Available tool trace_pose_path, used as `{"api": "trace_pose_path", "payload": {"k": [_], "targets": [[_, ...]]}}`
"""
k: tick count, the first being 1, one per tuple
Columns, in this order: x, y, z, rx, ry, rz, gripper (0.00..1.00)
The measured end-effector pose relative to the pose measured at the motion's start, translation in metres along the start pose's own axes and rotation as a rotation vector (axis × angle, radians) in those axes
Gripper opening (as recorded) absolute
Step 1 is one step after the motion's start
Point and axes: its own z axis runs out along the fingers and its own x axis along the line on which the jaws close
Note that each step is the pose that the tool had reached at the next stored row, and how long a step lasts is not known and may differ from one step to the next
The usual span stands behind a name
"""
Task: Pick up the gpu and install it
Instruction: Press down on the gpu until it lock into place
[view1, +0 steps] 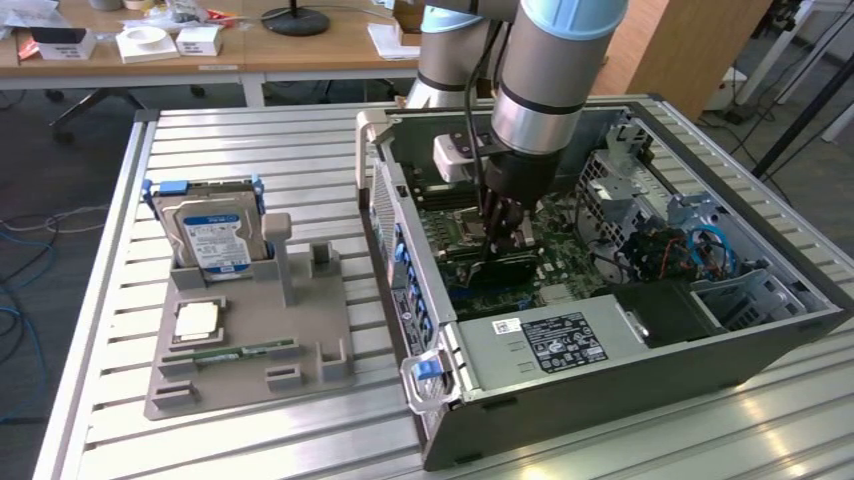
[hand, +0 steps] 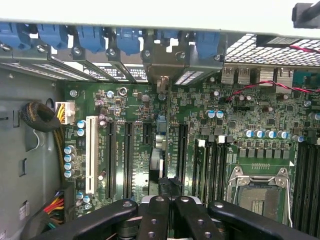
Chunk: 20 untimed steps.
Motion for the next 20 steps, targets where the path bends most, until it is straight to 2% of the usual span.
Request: {"api": "trace_pose_path", "payload": {"k": [5,20], "targets": [[0.0,-0.0001,-0.0093,-0.0003,0.0013,0.0,0.1],[-0.001,-0.0008,-0.0475,-0.0004,0.0028,0.0,0.1]]}}
